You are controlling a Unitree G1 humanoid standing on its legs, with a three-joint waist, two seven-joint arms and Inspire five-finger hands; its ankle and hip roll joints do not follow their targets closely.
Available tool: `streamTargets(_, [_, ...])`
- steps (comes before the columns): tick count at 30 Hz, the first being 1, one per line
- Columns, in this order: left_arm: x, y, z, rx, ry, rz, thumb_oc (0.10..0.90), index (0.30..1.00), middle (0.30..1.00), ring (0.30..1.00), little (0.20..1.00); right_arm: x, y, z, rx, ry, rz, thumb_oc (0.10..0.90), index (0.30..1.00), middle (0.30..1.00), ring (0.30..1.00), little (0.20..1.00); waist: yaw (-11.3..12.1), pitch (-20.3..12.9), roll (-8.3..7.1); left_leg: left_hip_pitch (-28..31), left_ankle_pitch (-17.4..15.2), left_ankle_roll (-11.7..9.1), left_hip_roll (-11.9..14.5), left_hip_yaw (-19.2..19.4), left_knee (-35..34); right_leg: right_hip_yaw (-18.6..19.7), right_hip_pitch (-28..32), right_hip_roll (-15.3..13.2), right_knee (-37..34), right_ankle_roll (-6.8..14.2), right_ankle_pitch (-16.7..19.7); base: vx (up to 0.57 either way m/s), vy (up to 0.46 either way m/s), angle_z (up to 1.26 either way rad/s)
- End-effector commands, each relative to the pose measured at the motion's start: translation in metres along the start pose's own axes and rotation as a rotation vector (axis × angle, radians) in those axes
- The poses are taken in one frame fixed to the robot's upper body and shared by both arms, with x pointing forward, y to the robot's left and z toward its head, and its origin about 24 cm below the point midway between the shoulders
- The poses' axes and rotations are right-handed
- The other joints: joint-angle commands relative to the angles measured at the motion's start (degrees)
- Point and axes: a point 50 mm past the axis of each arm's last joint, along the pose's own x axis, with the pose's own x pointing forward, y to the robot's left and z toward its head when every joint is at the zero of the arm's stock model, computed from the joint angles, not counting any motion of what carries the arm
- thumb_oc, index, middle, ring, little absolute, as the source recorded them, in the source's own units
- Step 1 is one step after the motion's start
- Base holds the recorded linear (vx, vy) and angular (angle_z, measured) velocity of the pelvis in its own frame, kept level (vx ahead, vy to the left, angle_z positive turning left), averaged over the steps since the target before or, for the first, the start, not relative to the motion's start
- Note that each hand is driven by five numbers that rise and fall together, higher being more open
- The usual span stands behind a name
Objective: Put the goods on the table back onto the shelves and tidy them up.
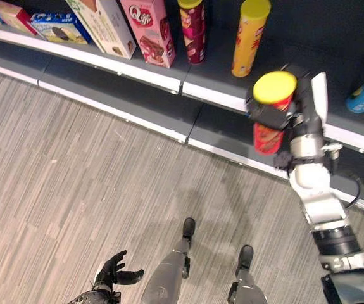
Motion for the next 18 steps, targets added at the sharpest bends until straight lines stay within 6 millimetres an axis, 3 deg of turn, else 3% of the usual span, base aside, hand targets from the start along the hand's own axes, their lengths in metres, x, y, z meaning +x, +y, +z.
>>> streamTargets(1, [0.002, 0.037, 0.013, 0.022, -0.050, 0.120, 0.800, 0.900, 0.900, 0.900, 0.900, 0.033, -0.031, 0.067, -0.001, -0.336, -0.186, 0.400, 0.300, 0.300, 0.300, 0.300, 1.16, -3.71, -0.55, -0.25, -7.89, -4.90, 2.30, -3.21, 3.90, 0.00, -1.37, -3.16, 5.52, 2.46, -4.23, 0.00, -0.013, 0.06])
streamTargets(4, [0.002, 0.028, 0.018, 0.007, -0.081, 0.085, 0.800, 0.900, 0.900, 0.900, 0.900, 0.050, -0.059, 0.074, -0.074, -0.359, -0.331, 0.400, 0.300, 0.300, 0.300, 0.300, 2.29, -3.71, 1.14, -0.65, -6.47, -5.01, 1.76, -4.49, 1.39, -0.51, -2.03, -3.33, 5.74, 2.54, -4.59, 0.05, -0.031, 0.12])
streamTargets(7, [0.002, 0.023, 0.021, 0.010, -0.094, 0.071, 0.800, 0.900, 0.900, 0.900, 0.900, 0.054, -0.069, 0.078, -0.092, -0.375, -0.397, 0.400, 0.300, 0.300, 0.300, 0.300, 2.70, -3.57, 1.82, -1.04, -6.19, -5.04, 1.35, -5.04, 1.12, -0.98, -2.03, -3.54, 5.93, 2.67, -4.79, 0.04, -0.042, 0.22])
streamTargets(8, [0.003, 0.018, 0.029, 0.008, -0.132, 0.053, 0.800, 0.900, 0.900, 0.900, 0.900, 0.058, -0.084, 0.080, -0.153, -0.382, -0.487, 0.400, 0.300, 0.300, 0.300, 0.300, 3.36, -3.39, 2.80, -1.40, -6.06, -4.96, 0.83, -5.69, 0.80, -1.28, -2.08, -3.76, 6.11, 2.73, -5.03, 0.03, -0.016, 0.19])
streamTargets(18, [-0.004, 0.000, 0.056, 0.001, -0.274, -0.021, 0.800, 0.900, 0.900, 0.900, 0.900, 0.063, -0.119, 0.073, -0.178, -0.332, -0.766, 0.400, 0.300, 0.300, 0.300, 0.300, 5.93, -2.30, 5.76, -3.89, -5.80, -4.91, -0.66, -7.09, 0.71, -3.31, -2.44, -4.62, 5.97, 3.25, -5.72, 0.02, -0.031, 0.13])
